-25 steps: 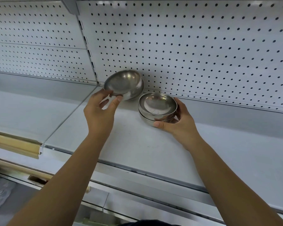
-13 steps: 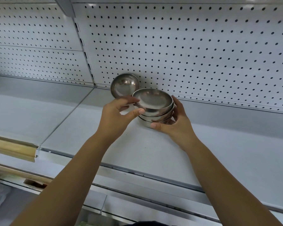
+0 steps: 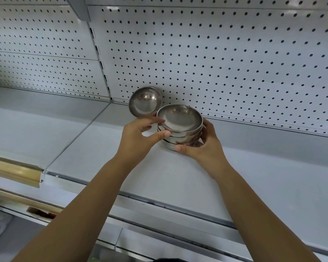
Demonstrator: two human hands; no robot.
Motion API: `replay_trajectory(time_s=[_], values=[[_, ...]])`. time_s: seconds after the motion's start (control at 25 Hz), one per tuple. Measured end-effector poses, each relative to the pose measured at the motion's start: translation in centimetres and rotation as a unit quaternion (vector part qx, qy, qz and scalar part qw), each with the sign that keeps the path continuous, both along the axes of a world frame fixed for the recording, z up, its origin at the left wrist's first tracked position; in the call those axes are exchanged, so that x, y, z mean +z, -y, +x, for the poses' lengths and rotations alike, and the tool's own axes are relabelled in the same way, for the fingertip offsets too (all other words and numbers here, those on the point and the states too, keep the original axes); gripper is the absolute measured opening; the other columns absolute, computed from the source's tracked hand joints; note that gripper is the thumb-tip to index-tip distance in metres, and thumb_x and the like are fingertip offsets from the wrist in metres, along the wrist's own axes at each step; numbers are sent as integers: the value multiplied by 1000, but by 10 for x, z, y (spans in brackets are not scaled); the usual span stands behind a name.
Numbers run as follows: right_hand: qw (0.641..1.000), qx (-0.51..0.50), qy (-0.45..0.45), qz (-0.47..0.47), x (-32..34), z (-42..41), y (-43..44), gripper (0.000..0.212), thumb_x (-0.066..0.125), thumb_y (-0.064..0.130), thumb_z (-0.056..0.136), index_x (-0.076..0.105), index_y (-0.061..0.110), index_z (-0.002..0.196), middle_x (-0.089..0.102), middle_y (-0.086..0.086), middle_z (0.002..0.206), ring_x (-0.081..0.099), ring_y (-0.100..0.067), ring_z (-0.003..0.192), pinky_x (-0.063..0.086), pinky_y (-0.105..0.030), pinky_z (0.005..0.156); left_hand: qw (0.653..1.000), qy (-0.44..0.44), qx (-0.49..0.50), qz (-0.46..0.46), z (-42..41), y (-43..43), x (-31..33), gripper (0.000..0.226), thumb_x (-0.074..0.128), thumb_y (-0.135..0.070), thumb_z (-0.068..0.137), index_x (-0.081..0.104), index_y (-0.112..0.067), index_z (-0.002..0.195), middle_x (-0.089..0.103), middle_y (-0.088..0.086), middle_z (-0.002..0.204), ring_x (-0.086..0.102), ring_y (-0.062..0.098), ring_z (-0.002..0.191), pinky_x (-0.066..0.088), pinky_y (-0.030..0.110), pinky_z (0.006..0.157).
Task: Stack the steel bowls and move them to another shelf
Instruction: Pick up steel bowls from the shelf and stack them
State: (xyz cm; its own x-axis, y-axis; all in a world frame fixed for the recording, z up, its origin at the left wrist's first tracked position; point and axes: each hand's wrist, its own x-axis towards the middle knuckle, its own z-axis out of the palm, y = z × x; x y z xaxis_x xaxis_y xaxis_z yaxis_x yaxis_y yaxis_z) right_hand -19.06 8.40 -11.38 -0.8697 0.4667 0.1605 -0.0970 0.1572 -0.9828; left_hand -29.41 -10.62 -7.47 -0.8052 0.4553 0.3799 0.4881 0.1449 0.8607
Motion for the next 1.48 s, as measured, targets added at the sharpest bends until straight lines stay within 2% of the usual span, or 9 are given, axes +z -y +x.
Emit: replay_trajectory(time_s=[0.28,0.44,0.6,0.72,0.84,1.04,1.16,1.32,1.48], values=[[1000,-27,-5,-9,3,1,4,110,101,6,57,46,29,148,62,11,136,62,5,121,56,-22,97,991,107,34,67,-20,9,5,35,82,-31,85,73,-31,119,75,-12,117,68,10,115,52,30,100],[996,-72,-35,-43,6,2,5,109,96,-4,61,44,24,151,58,19,130,60,23,104,52,-6,82,988,39,146,-23,-51,14,-4,17,78,-31,90,67,-34,103,64,-14,122,57,15,119,46,28,102],[994,-86,-37,-51,6,2,4,109,96,-7,61,44,25,151,59,18,129,61,22,104,52,-7,81,976,-29,126,-178,-87,14,-30,29,78,-28,89,72,-28,117,53,-1,146,45,23,138,36,28,110],[995,-86,-30,-42,5,1,3,111,99,1,58,44,32,150,60,19,129,62,14,111,53,-9,83,978,6,117,-171,-95,8,-35,34,82,-28,84,68,-47,107,46,0,154,47,25,140,39,39,116],[995,-87,-23,-42,3,1,3,110,99,2,58,45,35,148,61,21,127,65,3,115,54,-12,83,972,23,131,-195,-96,2,-30,26,82,-28,85,74,-36,108,33,2,163,46,21,139,37,33,117],[995,-87,-24,-40,1,2,1,111,99,1,59,45,34,149,62,17,130,65,4,114,55,-14,86,984,82,109,-111,-98,-5,-24,11,83,-37,79,75,-44,83,58,6,138,64,21,115,49,23,99],[995,-85,-24,-39,0,1,1,109,98,-1,60,45,31,150,62,16,132,65,12,109,54,-11,84,987,66,130,-73,-96,-2,-26,7,81,-24,86,76,-22,91,66,6,117,63,12,95,42,7,77],[995,-85,-25,-34,1,1,1,108,98,-1,60,45,30,149,62,15,134,63,16,107,53,-10,85,991,67,114,17,-83,0,-16,13,82,-16,84,73,-25,82,69,3,121,63,23,113,52,33,100],[996,-85,-21,-29,-1,0,-1,110,99,3,59,44,32,150,61,14,135,62,13,111,54,-13,88,994,33,63,77,-63,-4,21,13,80,-14,87,74,-26,85,72,-3,121,68,13,111,52,24,98]])
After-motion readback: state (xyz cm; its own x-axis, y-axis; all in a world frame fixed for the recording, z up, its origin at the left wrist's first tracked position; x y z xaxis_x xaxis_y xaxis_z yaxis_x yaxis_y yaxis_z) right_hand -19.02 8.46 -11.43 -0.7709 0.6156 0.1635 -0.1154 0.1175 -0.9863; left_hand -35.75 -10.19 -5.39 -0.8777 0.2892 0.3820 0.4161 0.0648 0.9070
